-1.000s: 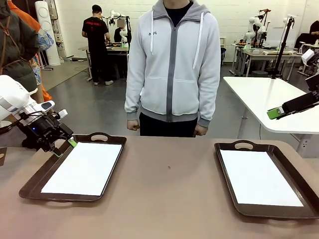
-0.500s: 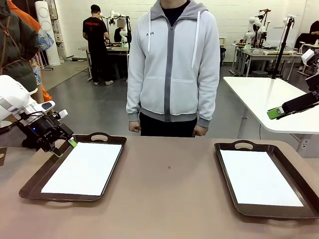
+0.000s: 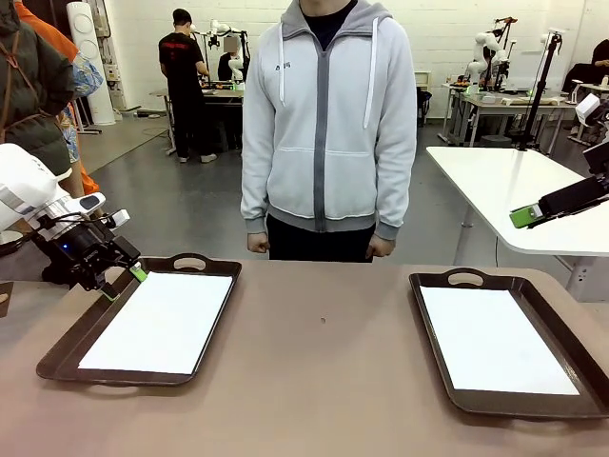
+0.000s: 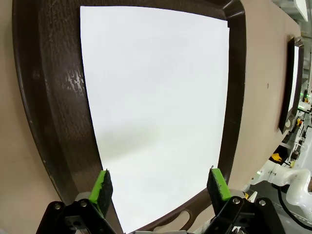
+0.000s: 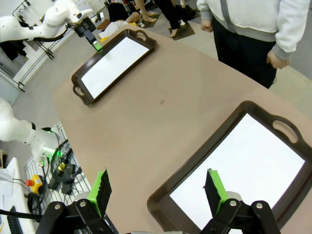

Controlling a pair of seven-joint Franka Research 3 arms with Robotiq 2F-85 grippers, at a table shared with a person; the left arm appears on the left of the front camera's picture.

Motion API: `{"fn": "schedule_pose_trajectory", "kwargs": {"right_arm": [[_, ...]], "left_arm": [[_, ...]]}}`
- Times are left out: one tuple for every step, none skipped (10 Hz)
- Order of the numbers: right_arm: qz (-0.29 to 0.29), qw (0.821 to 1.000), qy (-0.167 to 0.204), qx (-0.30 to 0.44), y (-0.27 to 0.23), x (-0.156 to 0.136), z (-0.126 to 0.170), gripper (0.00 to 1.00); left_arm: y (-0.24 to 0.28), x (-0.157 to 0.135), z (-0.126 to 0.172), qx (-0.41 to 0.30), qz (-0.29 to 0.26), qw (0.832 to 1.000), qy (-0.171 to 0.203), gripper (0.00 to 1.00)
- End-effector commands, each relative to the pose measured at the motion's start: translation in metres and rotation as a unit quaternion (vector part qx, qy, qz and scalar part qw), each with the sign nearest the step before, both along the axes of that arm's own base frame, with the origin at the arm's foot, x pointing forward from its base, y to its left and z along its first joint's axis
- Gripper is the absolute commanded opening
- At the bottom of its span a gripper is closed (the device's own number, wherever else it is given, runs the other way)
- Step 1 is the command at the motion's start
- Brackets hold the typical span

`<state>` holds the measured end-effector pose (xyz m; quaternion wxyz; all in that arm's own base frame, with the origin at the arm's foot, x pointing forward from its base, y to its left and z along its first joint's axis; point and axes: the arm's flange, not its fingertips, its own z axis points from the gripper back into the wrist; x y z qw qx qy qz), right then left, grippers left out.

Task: Sort the A4 documents.
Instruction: Place the A4 Paper in the designated Handle tray.

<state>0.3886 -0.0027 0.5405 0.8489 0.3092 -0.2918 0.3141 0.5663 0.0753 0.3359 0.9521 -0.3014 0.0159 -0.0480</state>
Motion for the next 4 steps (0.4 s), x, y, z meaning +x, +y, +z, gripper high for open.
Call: {"fn": "schedule_pose_trajectory", "kwargs": {"right_arm": [[0.002,1.0,-0.001,-0.001,-0.0001,-0.0005,-0.0005,1.0],[0.002,1.0,-0.001,-0.001,-0.0001,-0.0005,-0.0005,1.0],[0.002,1.0,-0.001,-0.001,-0.0001,-0.0005,-0.0005,1.0],[0.002,1.0,-0.001,-0.001,-0.0001,-0.0005,-0.0005,1.0]], "left_arm": [[0.0007,0.0,0.0002,0.004,-0.002,1.0,-0.001,1.0],[0.0007,0.0,0.0002,0.004,-0.002,1.0,-0.001,1.0],[0.0007,0.0,0.0002,0.004,-0.002,1.0,-0.001,1.0],[0.0007,0.0,0.0002,0.004,-0.002,1.0,-0.001,1.0]]}}
